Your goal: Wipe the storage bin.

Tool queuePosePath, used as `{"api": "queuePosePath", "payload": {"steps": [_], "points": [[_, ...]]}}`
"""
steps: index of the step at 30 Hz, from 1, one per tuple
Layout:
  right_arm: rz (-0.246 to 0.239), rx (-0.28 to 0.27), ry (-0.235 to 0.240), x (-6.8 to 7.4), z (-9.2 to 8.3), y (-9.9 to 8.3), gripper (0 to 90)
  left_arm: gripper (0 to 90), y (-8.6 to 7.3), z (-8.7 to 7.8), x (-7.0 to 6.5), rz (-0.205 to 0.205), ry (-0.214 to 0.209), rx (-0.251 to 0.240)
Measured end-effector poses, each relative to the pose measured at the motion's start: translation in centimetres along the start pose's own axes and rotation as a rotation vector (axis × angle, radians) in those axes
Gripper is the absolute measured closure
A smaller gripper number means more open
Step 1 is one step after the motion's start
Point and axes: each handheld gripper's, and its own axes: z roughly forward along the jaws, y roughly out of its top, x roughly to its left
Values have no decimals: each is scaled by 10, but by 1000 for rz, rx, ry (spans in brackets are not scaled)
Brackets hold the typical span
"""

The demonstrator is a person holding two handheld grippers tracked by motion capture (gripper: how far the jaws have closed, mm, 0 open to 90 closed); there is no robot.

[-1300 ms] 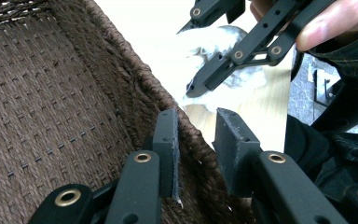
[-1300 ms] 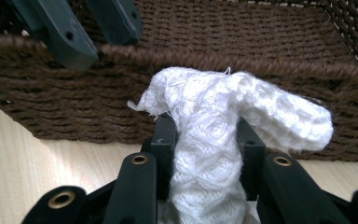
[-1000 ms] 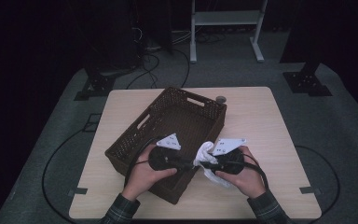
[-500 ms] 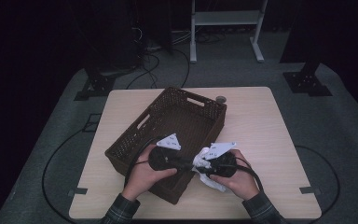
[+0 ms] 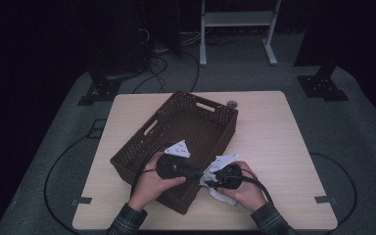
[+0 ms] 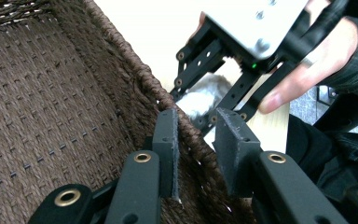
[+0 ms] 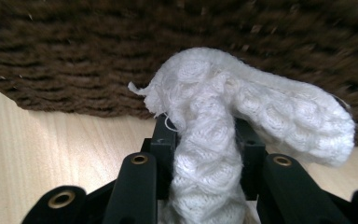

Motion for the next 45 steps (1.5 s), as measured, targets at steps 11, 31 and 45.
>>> {"api": "queuePosePath", "payload": {"steps": [11,31,45], "points": [[5,14,6,-2,4,-4,670,635,-4,-18,-7,18,0,-7],[11,21,-2,-4,4,-5,669,685,-18,-16,-15,-10,-38,6],[58,6,-60,-27,-13,-15,669,667,4,8,-2,-18,-28,-18]]}}
